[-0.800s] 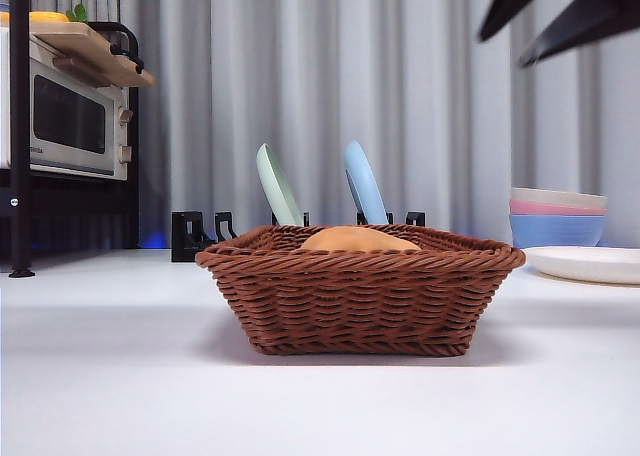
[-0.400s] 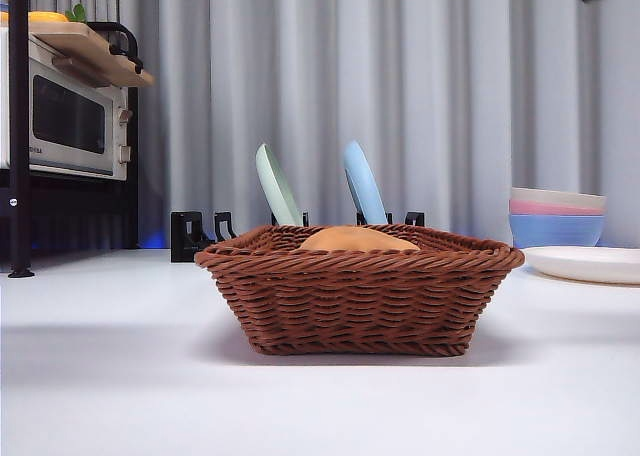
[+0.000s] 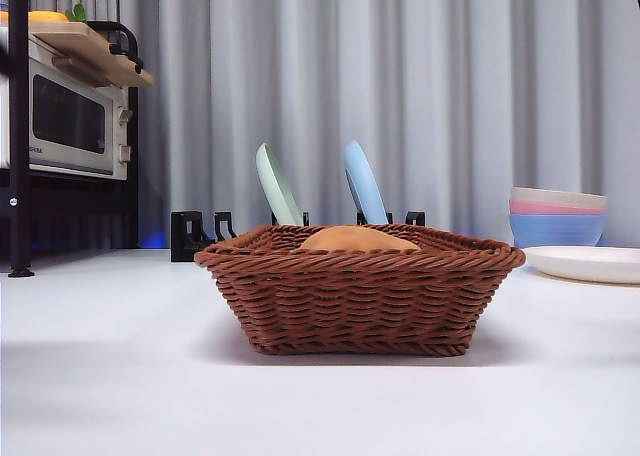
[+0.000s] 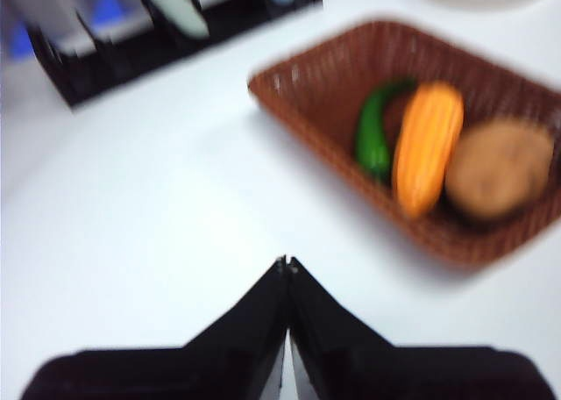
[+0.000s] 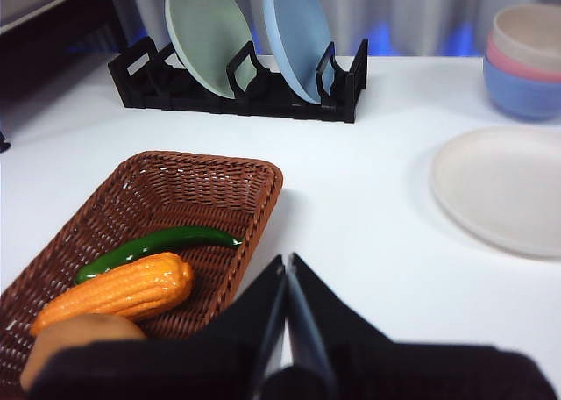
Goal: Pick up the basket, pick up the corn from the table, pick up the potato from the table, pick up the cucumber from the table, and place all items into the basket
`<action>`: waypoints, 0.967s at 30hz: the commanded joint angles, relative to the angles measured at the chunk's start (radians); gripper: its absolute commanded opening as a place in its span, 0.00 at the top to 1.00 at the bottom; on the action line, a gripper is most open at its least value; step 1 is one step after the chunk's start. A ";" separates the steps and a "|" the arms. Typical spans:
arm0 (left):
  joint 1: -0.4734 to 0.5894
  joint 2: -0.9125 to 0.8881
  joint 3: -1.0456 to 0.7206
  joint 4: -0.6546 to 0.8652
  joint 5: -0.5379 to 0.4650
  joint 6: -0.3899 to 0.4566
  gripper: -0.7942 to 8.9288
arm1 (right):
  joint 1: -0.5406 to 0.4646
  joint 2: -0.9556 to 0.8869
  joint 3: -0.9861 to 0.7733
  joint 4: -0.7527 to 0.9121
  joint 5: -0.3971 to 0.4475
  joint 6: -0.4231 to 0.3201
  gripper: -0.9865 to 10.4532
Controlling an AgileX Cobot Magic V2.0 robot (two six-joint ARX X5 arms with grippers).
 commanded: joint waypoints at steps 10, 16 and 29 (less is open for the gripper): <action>0.002 0.003 -0.004 -0.082 -0.005 -0.011 0.92 | 0.002 0.002 -0.003 0.005 0.003 0.037 0.91; 0.041 -0.099 -0.011 -0.057 -0.005 0.040 0.92 | 0.001 0.002 -0.003 0.004 0.003 0.037 0.91; 0.494 -0.526 -0.371 0.274 0.112 0.039 0.92 | 0.001 0.002 -0.003 0.003 0.003 0.037 0.91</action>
